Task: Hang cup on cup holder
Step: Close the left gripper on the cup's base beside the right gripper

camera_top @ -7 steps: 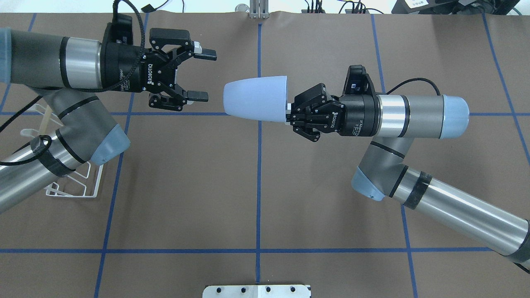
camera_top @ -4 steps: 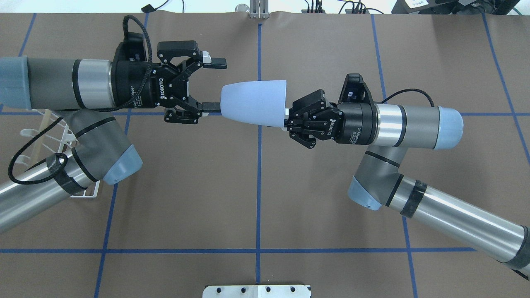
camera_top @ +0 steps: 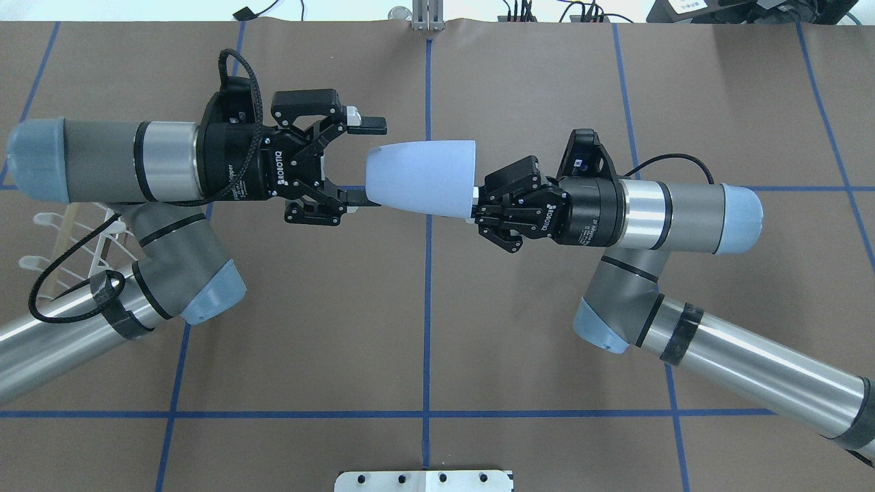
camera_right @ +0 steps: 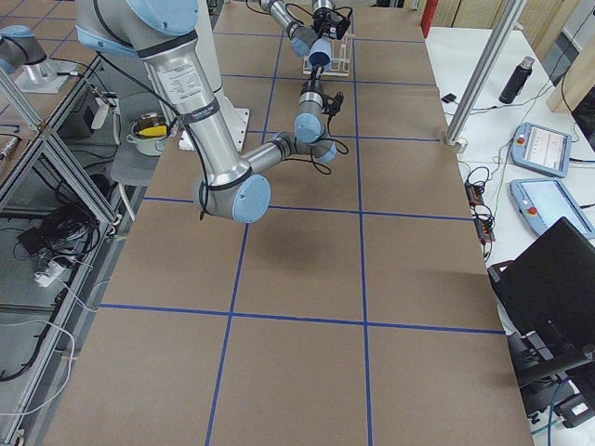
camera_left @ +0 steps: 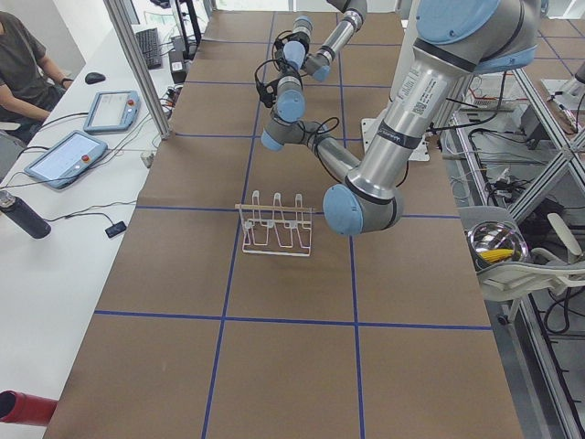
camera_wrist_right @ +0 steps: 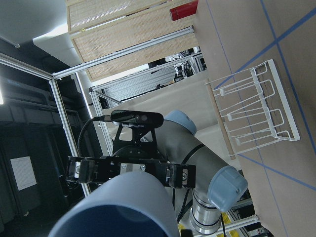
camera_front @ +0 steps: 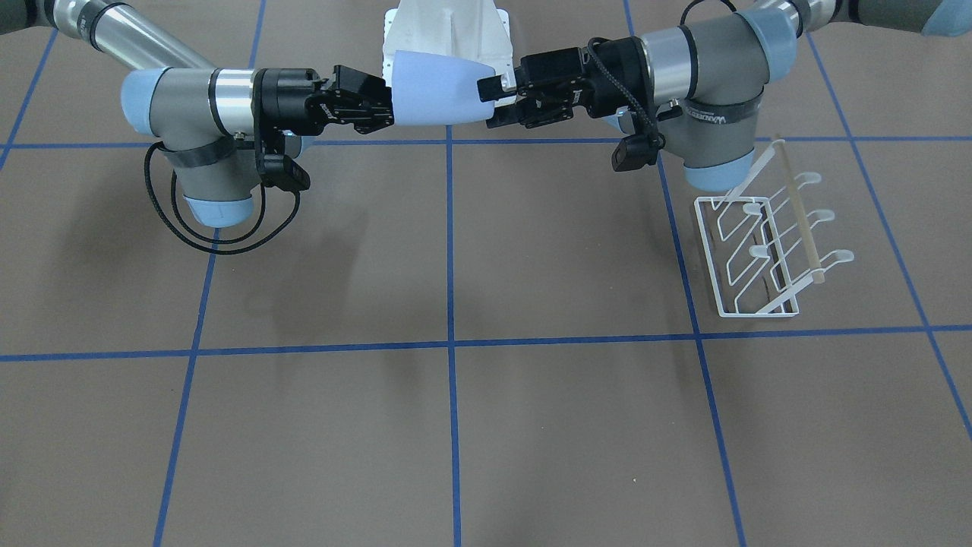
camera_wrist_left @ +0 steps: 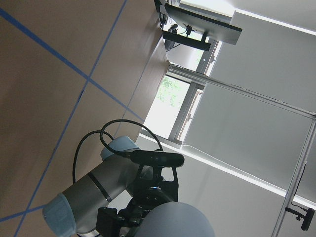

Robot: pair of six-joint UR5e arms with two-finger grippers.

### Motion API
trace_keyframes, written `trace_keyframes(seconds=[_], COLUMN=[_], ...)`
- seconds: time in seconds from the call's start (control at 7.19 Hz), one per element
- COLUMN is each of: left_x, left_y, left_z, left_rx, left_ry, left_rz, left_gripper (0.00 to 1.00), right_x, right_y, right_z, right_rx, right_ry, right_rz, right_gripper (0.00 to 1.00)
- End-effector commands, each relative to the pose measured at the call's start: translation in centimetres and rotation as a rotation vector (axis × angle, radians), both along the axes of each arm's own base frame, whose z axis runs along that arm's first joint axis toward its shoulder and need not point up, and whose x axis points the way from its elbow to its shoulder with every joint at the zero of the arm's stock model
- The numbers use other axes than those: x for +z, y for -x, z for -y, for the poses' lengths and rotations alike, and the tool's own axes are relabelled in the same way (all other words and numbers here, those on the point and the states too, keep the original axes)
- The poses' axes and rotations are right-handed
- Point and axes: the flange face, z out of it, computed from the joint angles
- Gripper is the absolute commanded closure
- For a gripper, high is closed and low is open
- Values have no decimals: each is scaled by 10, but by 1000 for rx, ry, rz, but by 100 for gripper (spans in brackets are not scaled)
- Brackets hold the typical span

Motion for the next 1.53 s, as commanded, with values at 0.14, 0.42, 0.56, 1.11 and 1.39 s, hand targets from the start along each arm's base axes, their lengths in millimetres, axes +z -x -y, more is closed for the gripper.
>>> trace_keyframes(seconds=[0.14, 0.42, 0.56, 1.11, 1.39], left_x=[0, 0, -2, -3, -2], left_y=[-3, -6, -8, -10, -11], left_z=[-7, -9, -12, -18, -19], left_rx=[21, 21, 27, 38, 41], left_ry=[-3, 0, -2, -9, -9], left_rz=[-22, -30, -33, -45, -44], left_gripper=[3, 3, 6, 57, 100], right_x=[1, 2, 3, 0, 3], right_y=[2, 3, 5, 5, 3], right_z=[-3, -7, -8, -8, -7], right_rx=[-2, -8, -7, -5, 12], right_ry=[5, -2, 1, -1, 2], right_rz=[6, 20, 21, 28, 28], right_gripper=[100, 100, 100, 100, 0])
